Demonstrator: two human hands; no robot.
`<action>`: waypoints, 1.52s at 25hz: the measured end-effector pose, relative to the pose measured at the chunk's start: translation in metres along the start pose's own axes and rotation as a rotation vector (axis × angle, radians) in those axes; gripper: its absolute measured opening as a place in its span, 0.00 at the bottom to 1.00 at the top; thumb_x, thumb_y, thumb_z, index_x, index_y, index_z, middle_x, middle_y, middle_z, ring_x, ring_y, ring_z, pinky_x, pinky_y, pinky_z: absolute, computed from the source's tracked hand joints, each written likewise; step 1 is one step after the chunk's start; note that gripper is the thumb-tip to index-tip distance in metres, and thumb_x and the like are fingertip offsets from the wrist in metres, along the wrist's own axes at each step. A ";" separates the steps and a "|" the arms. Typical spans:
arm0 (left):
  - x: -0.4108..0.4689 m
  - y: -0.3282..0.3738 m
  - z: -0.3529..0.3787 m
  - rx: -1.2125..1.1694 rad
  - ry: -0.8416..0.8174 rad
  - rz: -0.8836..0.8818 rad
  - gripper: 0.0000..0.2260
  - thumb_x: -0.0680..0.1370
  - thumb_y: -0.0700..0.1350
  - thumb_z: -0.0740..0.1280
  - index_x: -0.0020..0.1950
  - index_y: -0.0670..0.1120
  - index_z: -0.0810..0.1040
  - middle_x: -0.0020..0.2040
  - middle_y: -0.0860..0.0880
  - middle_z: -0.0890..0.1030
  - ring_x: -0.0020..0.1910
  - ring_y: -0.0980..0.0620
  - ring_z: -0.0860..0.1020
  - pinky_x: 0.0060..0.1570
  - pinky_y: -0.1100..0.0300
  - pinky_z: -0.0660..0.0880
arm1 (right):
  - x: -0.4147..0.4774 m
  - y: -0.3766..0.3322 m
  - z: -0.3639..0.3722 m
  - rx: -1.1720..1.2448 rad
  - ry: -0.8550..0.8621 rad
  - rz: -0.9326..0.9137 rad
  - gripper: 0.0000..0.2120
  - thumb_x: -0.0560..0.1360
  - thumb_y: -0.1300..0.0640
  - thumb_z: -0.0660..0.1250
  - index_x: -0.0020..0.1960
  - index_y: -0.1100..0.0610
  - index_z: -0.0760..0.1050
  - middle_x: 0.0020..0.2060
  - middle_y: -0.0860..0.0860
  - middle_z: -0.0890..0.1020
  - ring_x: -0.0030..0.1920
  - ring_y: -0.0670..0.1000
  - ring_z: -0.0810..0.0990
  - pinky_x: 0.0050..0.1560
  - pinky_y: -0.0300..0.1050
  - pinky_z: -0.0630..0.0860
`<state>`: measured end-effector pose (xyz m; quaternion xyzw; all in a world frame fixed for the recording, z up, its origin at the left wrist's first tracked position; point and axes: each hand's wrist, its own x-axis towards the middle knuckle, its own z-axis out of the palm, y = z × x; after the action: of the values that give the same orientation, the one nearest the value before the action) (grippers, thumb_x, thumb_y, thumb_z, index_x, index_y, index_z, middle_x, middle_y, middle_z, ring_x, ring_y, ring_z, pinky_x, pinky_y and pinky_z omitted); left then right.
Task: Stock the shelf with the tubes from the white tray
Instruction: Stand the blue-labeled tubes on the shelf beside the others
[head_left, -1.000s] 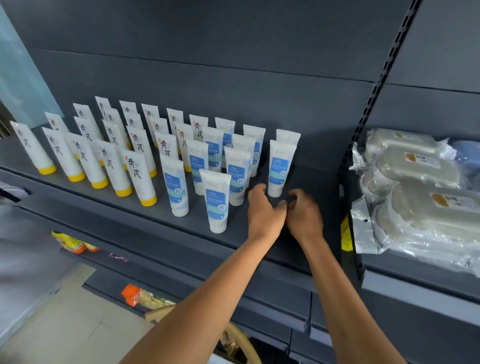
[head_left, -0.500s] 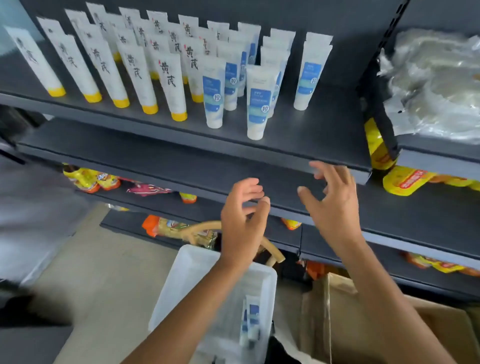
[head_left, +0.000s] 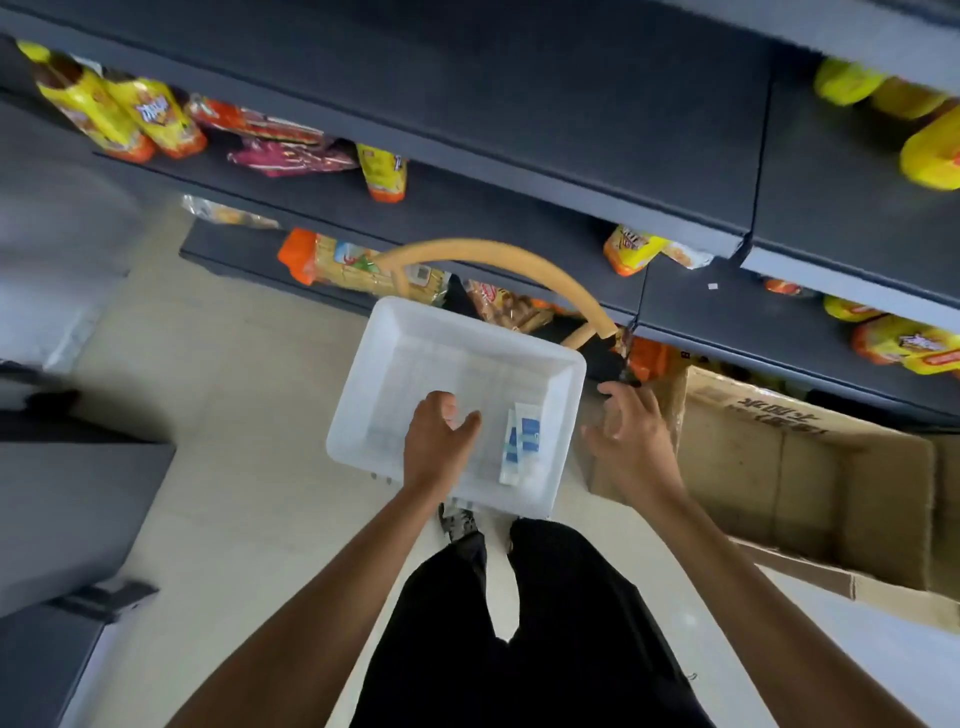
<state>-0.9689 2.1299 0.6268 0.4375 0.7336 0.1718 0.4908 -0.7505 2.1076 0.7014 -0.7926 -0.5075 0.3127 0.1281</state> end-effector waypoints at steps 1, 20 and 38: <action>0.007 -0.016 0.012 0.057 -0.039 -0.043 0.20 0.77 0.53 0.71 0.65 0.45 0.75 0.61 0.49 0.80 0.60 0.50 0.79 0.53 0.59 0.71 | 0.002 0.008 0.016 -0.013 -0.035 0.021 0.22 0.77 0.55 0.72 0.70 0.53 0.72 0.65 0.51 0.73 0.60 0.52 0.77 0.58 0.46 0.77; 0.130 -0.150 0.203 0.278 -0.307 -0.272 0.36 0.65 0.58 0.79 0.66 0.43 0.73 0.64 0.45 0.76 0.62 0.43 0.79 0.56 0.52 0.77 | 0.086 0.111 0.179 -0.083 -0.082 0.066 0.18 0.78 0.60 0.69 0.67 0.57 0.74 0.59 0.55 0.81 0.45 0.49 0.79 0.37 0.34 0.71; 0.121 -0.145 0.113 -0.385 -0.032 -0.178 0.12 0.73 0.49 0.71 0.51 0.43 0.81 0.40 0.52 0.81 0.39 0.54 0.78 0.39 0.61 0.74 | 0.103 0.127 0.275 -0.076 -0.329 0.428 0.19 0.77 0.61 0.63 0.67 0.57 0.66 0.60 0.58 0.73 0.53 0.64 0.81 0.50 0.56 0.82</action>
<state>-0.9555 2.1272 0.4068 0.2718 0.7150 0.2580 0.5902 -0.8009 2.1095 0.3852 -0.8247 -0.3536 0.4380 -0.0549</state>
